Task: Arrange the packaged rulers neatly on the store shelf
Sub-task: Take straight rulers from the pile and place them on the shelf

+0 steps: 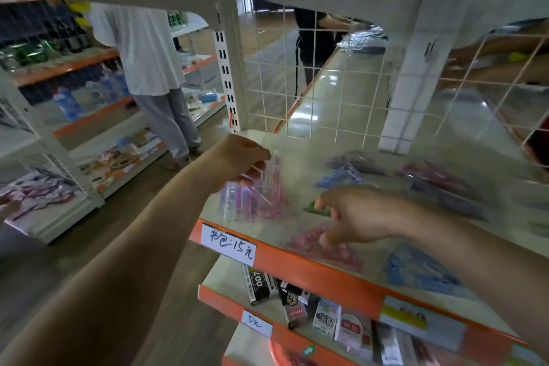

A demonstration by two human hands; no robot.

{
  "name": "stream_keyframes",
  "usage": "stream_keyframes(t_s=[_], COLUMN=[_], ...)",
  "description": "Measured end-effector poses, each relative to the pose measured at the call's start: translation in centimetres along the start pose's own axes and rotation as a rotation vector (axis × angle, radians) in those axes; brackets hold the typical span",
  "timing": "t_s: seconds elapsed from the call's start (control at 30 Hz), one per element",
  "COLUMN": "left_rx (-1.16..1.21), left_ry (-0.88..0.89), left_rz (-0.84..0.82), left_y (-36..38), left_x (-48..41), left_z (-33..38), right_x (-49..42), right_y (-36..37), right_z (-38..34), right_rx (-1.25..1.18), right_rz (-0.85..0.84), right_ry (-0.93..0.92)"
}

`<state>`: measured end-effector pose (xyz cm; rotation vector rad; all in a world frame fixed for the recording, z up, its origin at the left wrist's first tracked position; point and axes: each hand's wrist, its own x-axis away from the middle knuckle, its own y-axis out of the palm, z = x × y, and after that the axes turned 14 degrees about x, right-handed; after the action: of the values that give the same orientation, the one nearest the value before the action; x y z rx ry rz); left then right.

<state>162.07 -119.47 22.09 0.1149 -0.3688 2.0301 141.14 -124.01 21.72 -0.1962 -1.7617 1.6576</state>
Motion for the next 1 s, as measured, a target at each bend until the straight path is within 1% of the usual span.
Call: stream_keyframes(t_s=[0.1,0.2,0.37,0.6,0.83,1.0], left_rx=[0.009,0.016,-0.056,-0.076,-0.095,-0.109], left_ry=[0.008,0.022,0.073,0.110,0.089,0.101], left_rz=[0.032,0.055,0.077,0.069,-0.012,-0.086], left_y=[-1.2,-2.2,-3.7,-5.7,-6.3,-6.3], left_x=[-0.3,-0.6,-1.4,-3.5,-4.8,-5.0], left_z=[-0.1,-0.1,0.1,-0.6,-1.6,-2.0], right_x=[-1.4,-3.4,-7.1,-10.8,-11.2,-11.2], right_y=[-1.0,-2.2,-3.3,-2.7,-2.6,-2.8], right_z=[-0.7,-2.3,-4.9,-5.8,-5.8,-6.2], right_rx=[-0.095,-0.164,-0.158,-0.128,-0.180,-0.226], right_rz=[0.123,0.178,0.136,0.066,-0.029,-0.002], right_ry=[0.043,0.071,0.139,0.250,0.242,0.216])
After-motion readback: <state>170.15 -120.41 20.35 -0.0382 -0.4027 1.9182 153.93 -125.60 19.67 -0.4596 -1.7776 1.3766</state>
